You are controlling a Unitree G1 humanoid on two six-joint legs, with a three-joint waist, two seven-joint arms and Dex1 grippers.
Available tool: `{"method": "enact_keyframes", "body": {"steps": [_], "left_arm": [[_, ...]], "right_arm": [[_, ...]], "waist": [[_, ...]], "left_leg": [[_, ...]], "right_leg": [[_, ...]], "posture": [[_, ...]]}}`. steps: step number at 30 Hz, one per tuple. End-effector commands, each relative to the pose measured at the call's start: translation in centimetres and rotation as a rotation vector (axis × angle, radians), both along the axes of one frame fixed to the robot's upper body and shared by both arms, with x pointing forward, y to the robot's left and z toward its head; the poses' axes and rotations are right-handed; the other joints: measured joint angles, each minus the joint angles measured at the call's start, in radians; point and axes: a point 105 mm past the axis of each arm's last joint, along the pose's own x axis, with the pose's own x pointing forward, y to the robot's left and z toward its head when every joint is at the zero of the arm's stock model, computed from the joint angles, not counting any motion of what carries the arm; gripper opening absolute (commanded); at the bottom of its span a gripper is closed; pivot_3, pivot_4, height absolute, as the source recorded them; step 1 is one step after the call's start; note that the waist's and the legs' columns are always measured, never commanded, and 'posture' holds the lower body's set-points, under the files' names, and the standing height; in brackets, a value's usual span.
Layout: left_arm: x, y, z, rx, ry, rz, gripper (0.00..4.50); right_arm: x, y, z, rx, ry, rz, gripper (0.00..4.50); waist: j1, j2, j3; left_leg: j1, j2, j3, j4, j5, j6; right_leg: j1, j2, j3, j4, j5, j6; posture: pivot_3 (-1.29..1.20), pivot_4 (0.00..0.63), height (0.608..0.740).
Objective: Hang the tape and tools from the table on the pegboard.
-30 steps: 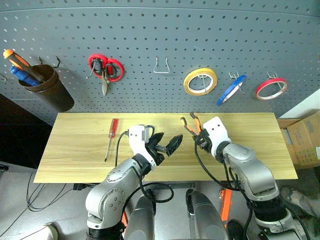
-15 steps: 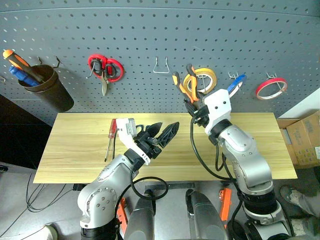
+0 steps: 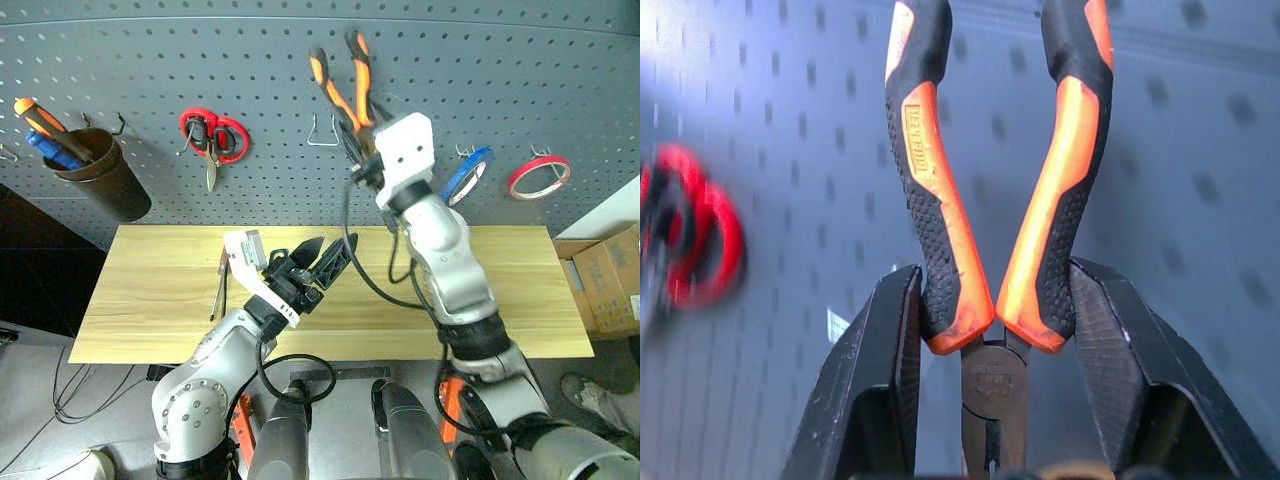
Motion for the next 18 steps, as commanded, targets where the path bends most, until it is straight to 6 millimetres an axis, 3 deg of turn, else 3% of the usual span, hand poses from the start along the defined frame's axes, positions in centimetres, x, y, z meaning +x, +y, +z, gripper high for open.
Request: {"method": "enact_keyframes", "body": {"steps": [1, 18], "left_arm": [[-0.1, -0.1, 0.7, -0.019, -0.031, -0.002, 4.5], [-0.4, 0.3, 0.5, -0.021, -0.032, 0.016, 4.5]], "right_arm": [[0.4, 0.1, 2.2, 0.067, -0.096, -0.014, 1.75], [0.5, 1.5, 5.5, 0.216, -0.169, 0.017, 1.75]], "waist": [[0.002, 0.0, 0.0], [0.005, 0.0, 0.0]], "left_leg": [[0.0, 0.0, 0.0, 0.0, 0.0, 0.0], [0.0, -0.001, -0.001, 0.0, 0.001, 0.0]], "right_leg": [[0.0, 0.0, 0.0, 0.0, 0.0, 0.0], [-0.001, -0.001, 0.0, 0.002, 0.0, -0.001]], "posture": [[0.04, 0.3, 0.74], [0.07, 0.285, 0.74]]}}
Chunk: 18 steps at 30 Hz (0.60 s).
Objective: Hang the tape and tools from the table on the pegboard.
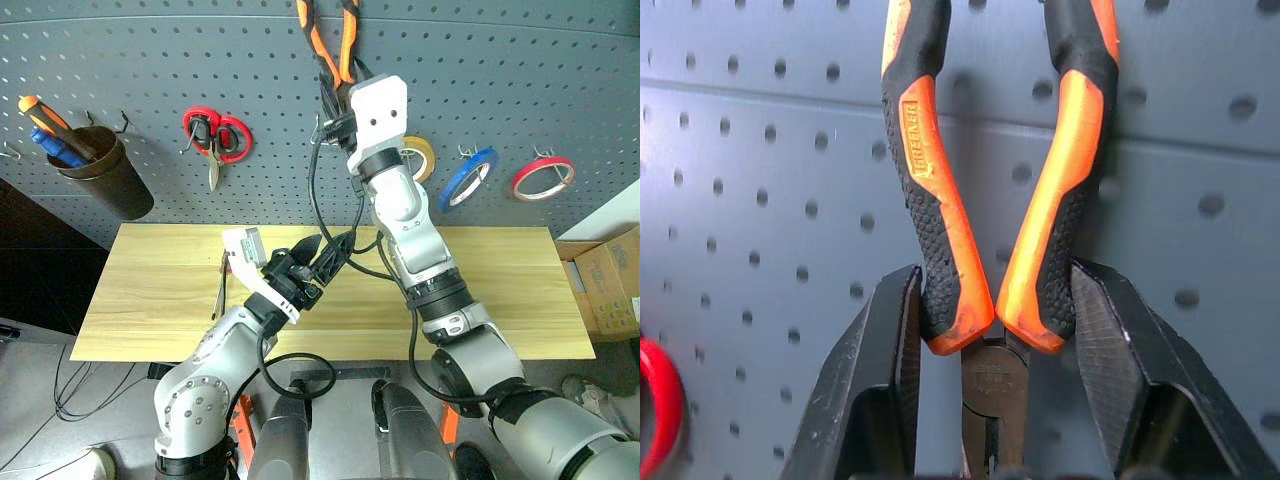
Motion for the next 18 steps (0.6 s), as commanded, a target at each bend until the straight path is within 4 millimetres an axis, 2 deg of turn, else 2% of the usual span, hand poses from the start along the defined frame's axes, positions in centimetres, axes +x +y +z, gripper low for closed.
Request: {"method": "enact_keyframes", "body": {"steps": [1, 5, 11, 18], "left_arm": [[-0.6, 0.1, 1.1, -0.022, -0.045, 0.0, 4.5], [-0.5, 0.3, 1.0, -0.016, -0.041, 0.008, 4.5], [-0.6, 0.4, 0.8, -0.011, -0.035, 0.012, 4.5], [-0.7, 0.4, 0.6, -0.005, -0.028, 0.02, 4.5]], "right_arm": [[-1.2, 0.1, 2.7, 0.075, -0.074, 0.028, 1.75], [-2.0, 1.5, 3.4, 0.109, -0.072, 0.07, 1.75], [-2.5, 3.2, 3.1, 0.136, -0.055, 0.114, 1.75], [-1.7, 4.1, 0.4, 0.138, 0.011, 0.115, 1.75]], "waist": [[0.0, 0.0, 0.0], [-0.001, 0.0, 0.0], [0.001, 0.0, 0.0], [0.003, 0.0, 0.0]], "left_leg": [[0.0, 0.0, 0.0, 0.0, 0.0, 0.0], [0.0, 0.0, 0.0, 0.0, 0.0, 0.0], [0.0, 0.0, 0.0, 0.0, 0.0, 0.0], [0.0, 0.0, 0.0, 0.0, 0.0, 0.0]], "right_leg": [[0.0, 0.0, 0.0, 0.0, 0.0, 0.0], [0.0, 0.0, 0.0, 0.0, 0.0, 0.0], [-0.001, 0.0, 0.0, 0.001, 0.0, 0.0], [-0.001, 0.0, 0.0, 0.001, 0.0, 0.0]], "posture": [[0.07, 0.284, 0.74], [0.07, 0.286, 0.74], [0.08, 0.286, 0.74], [0.11, 0.292, 0.74]]}}
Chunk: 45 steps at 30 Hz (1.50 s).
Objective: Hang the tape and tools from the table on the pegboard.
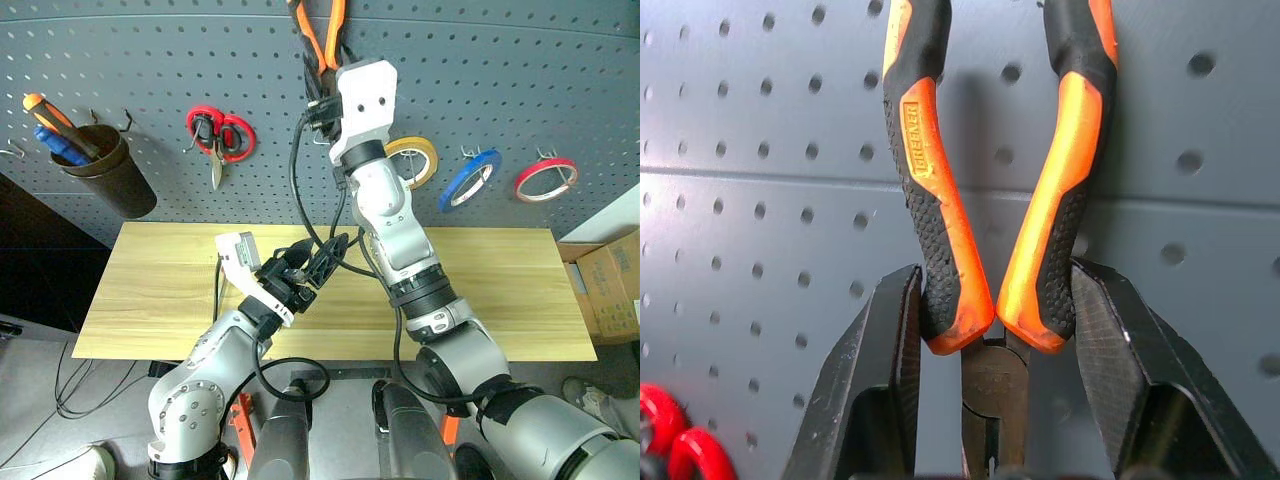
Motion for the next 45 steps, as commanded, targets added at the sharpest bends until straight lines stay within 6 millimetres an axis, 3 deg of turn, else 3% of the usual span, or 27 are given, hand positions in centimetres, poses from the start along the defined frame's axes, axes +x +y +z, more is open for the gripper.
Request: {"method": "enact_keyframes", "body": {"steps": [1, 7, 15, 24, 33, 37, 41, 45], "left_arm": [[-0.8, -0.2, 1.2, -0.019, -0.045, -0.011, 4.5], [-1.0, -0.1, 1.2, -0.013, -0.042, -0.005, 4.5], [-1.1, 0.3, 1.0, -0.005, -0.035, 0.001, 4.5], [-0.8, 0.3, 0.8, -0.003, -0.031, -0.003, 4.5], [-0.6, 0.2, 0.5, -0.002, -0.029, -0.01, 4.5], [0.0, 0.5, -0.6, 0.053, -0.005, 0.018, 4.5], [1.5, 0.6, -1.9, 0.194, 0.013, 0.068, 4.5], [3.5, 0.5, -3.4, 0.344, 0.03, 0.131, 4.5]], "right_arm": [[-1.0, 1.7, -0.5, 0.058, -0.003, 0.057, 1.75], [0.8, 1.0, -3.1, 0.071, 0.095, 0.004, 1.75], [1.3, 0.7, -5.4, 0.018, 0.141, -0.031, 1.75], [1.1, 0.4, -6.3, -0.021, 0.149, -0.032, 4.48], [-0.1, -1.2, -7.1, -0.071, 0.174, 0.023, 4.48], [-2.8, -1.2, -6.9, -0.156, 0.197, 0.186, 4.48], [-5.6, -2.9, -6.0, -0.221, 0.224, 0.283, 4.48], [-7.1, -4.0, -6.0, -0.289, 0.27, 0.353, 4.48]], "waist": [[0.001, 0.0, 0.0], [0.007, 0.0, 0.0], [0.019, 0.0, 0.0], [0.023, 0.0, 0.0], [0.023, 0.0, 0.0], [0.023, 0.0, 0.0], [0.022, 0.0, 0.0], [0.022, 0.0, 0.0]], "left_leg": [[0.0, 0.0, 0.0, 0.0, 0.0, 0.0], [0.0, 0.0, 0.0, 0.0, 0.0, 0.0], [0.001, 0.0, -0.001, 0.0, 0.003, 0.001], [0.001, 0.0, -0.001, -0.001, 0.004, 0.001], [0.001, 0.0, -0.001, -0.002, 0.004, 0.001], [0.001, 0.0, -0.002, -0.003, 0.004, 0.001], [0.001, 0.0, -0.002, -0.003, 0.004, 0.001], [0.001, -0.001, -0.002, -0.002, 0.004, 0.001]], "right_leg": [[0.0, 0.0, 0.0, 0.0, 0.0, 0.0], [0.0, 0.0, 0.0, 0.0, 0.0, 0.0], [0.0, 0.0, 0.0, 0.001, 0.001, -0.001], [0.0, 0.0, 0.0, 0.0, 0.001, -0.002], [0.0, 0.0, 0.0, 0.0, 0.001, -0.002], [0.0, 0.0, -0.001, -0.001, 0.0, -0.002], [0.0, 0.0, -0.001, -0.001, -0.001, 0.001], [0.001, 0.0, -0.001, -0.001, -0.002, 0.003]], "posture": [[0.12, 0.29, 0.74], [0.14, 0.292, 0.74], [0.13, 0.294, 0.74], [0.12, 0.295, 0.74], [0.1, 0.296, 0.74], [0.09, 0.298, 0.74], [0.07, 0.296, 0.74], [0.05, 0.299, 0.74]]}}
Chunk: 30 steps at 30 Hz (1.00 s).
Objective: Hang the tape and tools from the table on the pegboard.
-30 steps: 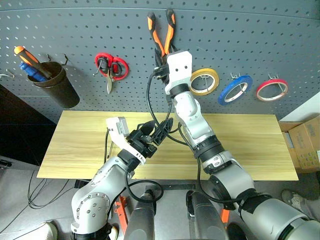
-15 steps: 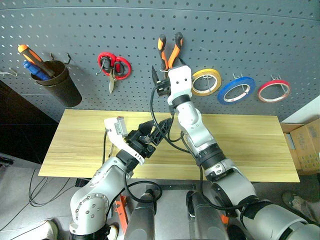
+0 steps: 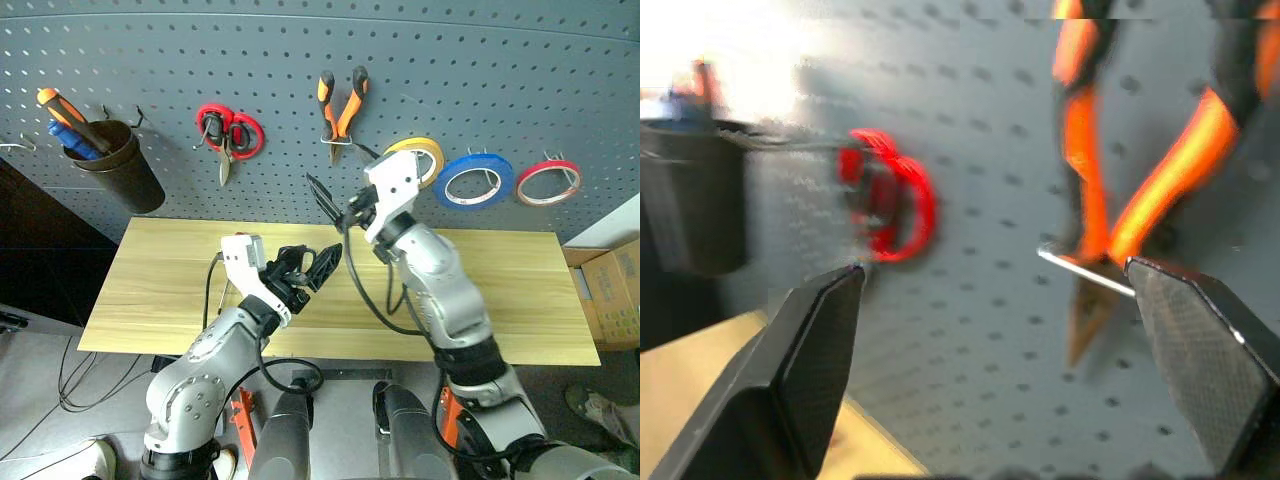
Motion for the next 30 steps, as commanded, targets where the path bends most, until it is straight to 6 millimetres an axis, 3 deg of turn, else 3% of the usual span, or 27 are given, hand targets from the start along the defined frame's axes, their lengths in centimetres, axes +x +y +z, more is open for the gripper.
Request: {"method": "enact_keyframes", "body": {"steps": [1, 5, 10, 16, 30], "left_arm": [[1.7, -0.1, -0.9, 0.116, -0.006, 0.067, 4.5], [4.2, -0.8, -2.6, 0.245, 0.025, 0.104, 4.5], [6.4, -0.6, -6.4, 0.468, 0.121, 0.162, 4.5], [7.4, 0.3, -9.1, 0.627, 0.223, 0.232, 4.5], [5.0, 3.6, -7.4, 0.651, 0.293, 0.425, 4.5]], "right_arm": [[-2.2, -0.4, 1.1, -0.021, 0.011, 0.107, 4.48], [-3.2, -1.2, -0.4, -0.093, 0.087, 0.174, 4.48], [-5.1, -1.9, -3.0, -0.215, 0.151, 0.291, 4.48], [-6.3, -2.1, -4.2, -0.278, 0.192, 0.38, 4.48], [-6.5, -2.9, -4.2, -0.332, 0.199, 0.457, 4.48]], "waist": [[0.0, 0.0, 0.0], [-0.001, -0.001, 0.0], [-0.004, -0.001, 0.0], [-0.031, -0.002, 0.0], [-0.031, -0.002, 0.001]], "left_leg": [[0.0, 0.0, 0.0, 0.0, 0.0, 0.0], [-0.001, 0.0, 0.0, 0.0, 0.0, 0.0], [-0.002, -0.001, 0.001, 0.0, 0.0, 0.0], [-0.002, 0.0, 0.0, 0.0, 0.0, 0.001], [-0.002, -0.001, 0.0, 0.0, 0.0, 0.0]], "right_leg": [[0.0, 0.0, 0.0, 0.0, 0.0, 0.0], [0.0, 0.0, -0.001, -0.001, 0.0, 0.0], [0.0, -0.001, -0.001, -0.003, 0.0, 0.001], [0.0, -0.001, -0.002, -0.002, 0.0, 0.002], [0.0, -0.001, -0.001, -0.002, 0.0, 0.002]], "posture": [[0.05, 0.3, 0.74], [0.02, 0.305, 0.74], [0.0, 0.315, 0.74], [-0.04, 0.329, 0.74], [-0.01, 0.348, 0.74]]}}
